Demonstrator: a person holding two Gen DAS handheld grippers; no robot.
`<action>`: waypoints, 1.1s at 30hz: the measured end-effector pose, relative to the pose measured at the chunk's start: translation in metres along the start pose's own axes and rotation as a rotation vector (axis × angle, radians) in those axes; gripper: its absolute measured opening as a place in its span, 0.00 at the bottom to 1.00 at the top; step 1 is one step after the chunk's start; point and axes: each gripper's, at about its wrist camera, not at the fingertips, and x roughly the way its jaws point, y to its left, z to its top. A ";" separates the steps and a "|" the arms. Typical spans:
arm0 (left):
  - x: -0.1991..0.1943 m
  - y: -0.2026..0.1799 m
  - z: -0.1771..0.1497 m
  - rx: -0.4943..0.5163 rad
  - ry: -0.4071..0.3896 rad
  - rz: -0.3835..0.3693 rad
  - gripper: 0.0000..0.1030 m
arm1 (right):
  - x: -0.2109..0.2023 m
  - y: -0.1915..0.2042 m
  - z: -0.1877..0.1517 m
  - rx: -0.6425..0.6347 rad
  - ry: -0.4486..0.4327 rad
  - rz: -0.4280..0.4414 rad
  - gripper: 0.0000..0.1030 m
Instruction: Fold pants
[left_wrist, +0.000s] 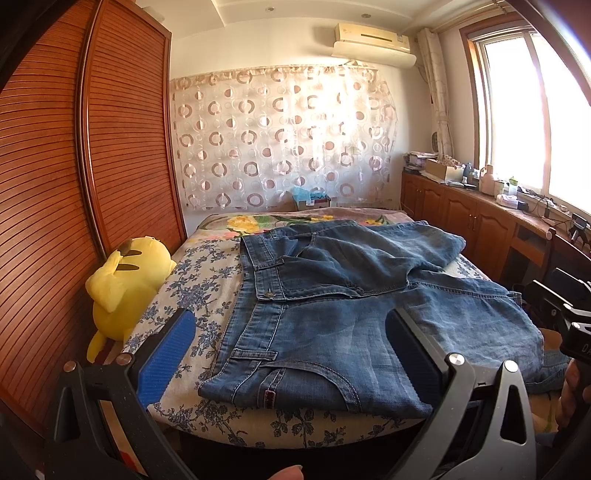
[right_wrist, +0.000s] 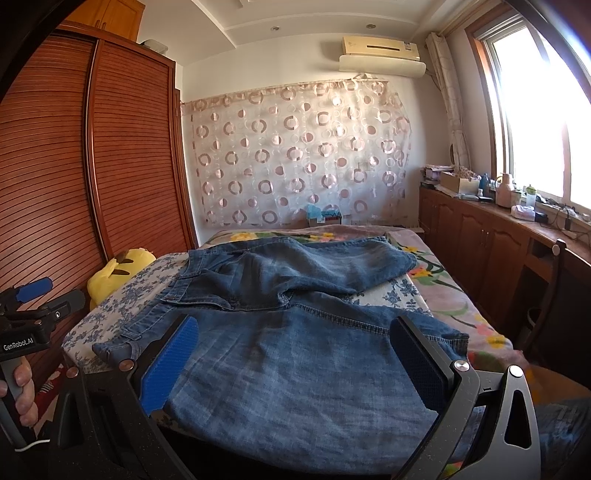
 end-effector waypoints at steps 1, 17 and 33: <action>0.000 0.000 0.000 0.000 0.000 0.000 1.00 | 0.000 0.000 0.000 0.000 0.002 0.001 1.00; 0.024 0.017 -0.013 -0.011 0.063 -0.023 1.00 | 0.002 -0.010 0.001 0.006 0.036 -0.004 1.00; 0.055 0.046 -0.035 -0.033 0.165 -0.054 0.99 | 0.004 -0.032 -0.001 0.003 0.096 -0.049 0.91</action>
